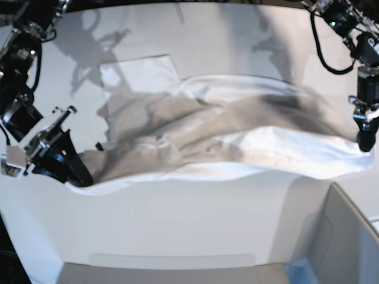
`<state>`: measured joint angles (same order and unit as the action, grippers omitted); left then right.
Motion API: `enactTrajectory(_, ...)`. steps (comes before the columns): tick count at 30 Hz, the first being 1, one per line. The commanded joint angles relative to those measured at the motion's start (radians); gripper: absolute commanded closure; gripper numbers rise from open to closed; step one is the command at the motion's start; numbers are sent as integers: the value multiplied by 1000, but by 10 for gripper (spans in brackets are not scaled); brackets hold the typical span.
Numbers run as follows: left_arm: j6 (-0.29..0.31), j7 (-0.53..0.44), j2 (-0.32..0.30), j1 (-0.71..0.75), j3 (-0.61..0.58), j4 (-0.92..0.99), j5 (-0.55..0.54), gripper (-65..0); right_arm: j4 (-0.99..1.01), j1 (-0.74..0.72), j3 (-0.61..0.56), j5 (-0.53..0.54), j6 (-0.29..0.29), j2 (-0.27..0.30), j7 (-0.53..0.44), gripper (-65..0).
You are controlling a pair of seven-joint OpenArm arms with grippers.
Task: Layout the t-shirt on the table in an organized manner, then fold the t-shirt properly
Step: 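Lift the shirt with both grippers and fling it flat onto the table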
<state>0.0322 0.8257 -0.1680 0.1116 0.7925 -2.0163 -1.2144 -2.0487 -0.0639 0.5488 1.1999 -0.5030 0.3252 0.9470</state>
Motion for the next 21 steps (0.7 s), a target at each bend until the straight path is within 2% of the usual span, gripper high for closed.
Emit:
enactTrajectory(1,21,-19,-23,-10,18,-17,-32,0,-14,-26,-8,21,-15,13,-32,0)
enactTrajectory(4,22,-19,-21,-10,91,-17,-77,0,-16,-61,-40,28,-15,13,-33,0)
enactTrajectory(11,24,-19,-23,-11,344,-17,-267,0,-16,-115,11,200,-15,13,-33,0)
enactTrajectory(15,24,-18,-63,-5,422,-19,-269,0,-16,-110,81,262,-15,13,-32,0)
enactTrajectory(21,18,-18,-109,-10,439,-19,-269,0,-7,-116,136,258,-13,21,-30,0)
